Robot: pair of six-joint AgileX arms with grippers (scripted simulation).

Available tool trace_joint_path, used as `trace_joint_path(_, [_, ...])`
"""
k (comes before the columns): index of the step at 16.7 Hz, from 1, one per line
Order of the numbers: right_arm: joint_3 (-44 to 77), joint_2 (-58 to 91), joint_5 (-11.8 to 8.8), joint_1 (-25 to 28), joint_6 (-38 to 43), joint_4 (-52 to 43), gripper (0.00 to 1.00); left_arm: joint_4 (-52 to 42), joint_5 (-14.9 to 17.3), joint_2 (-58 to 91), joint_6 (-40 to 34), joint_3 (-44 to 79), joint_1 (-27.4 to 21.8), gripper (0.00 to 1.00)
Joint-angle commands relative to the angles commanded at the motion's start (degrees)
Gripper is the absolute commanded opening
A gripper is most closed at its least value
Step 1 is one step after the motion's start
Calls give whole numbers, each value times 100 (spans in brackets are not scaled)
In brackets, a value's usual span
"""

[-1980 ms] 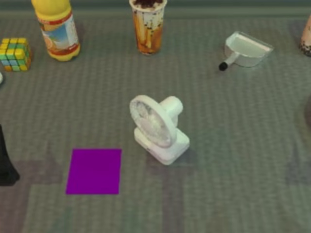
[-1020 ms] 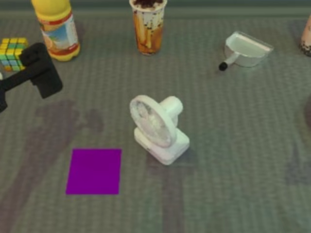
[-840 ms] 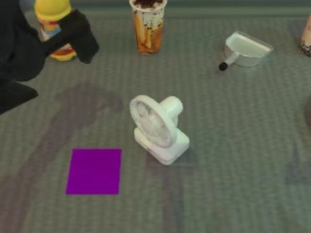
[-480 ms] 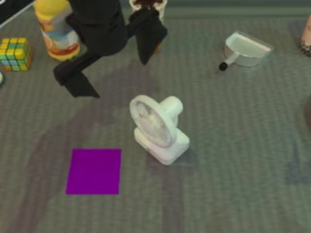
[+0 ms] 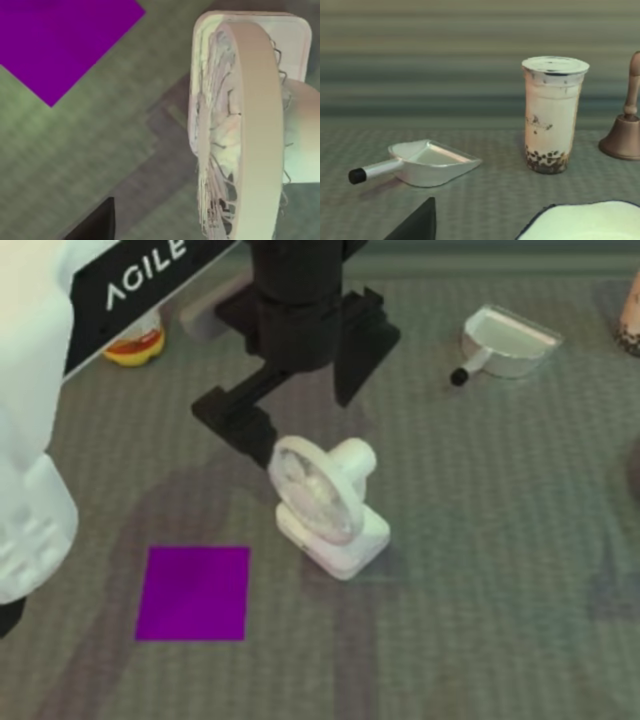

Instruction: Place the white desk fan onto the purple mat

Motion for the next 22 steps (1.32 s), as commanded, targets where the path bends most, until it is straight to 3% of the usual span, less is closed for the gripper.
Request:
trace_joint_path(5, [0,0,0,0,0,0,100,33,-1,-13,10,-33,27,100])
trace_joint_path(13, [0,0,0,0,0,0,100,1212,-2,-228,11,-1451,13,100])
trace_joint_path(18, [0,0,0,0,0,0,100,1299,-2,-240,7,-1539,11,100])
trace_joint_path(22, [0,0,0,0,0,0,100,1299,-2,-240,7,-1539,11,70])
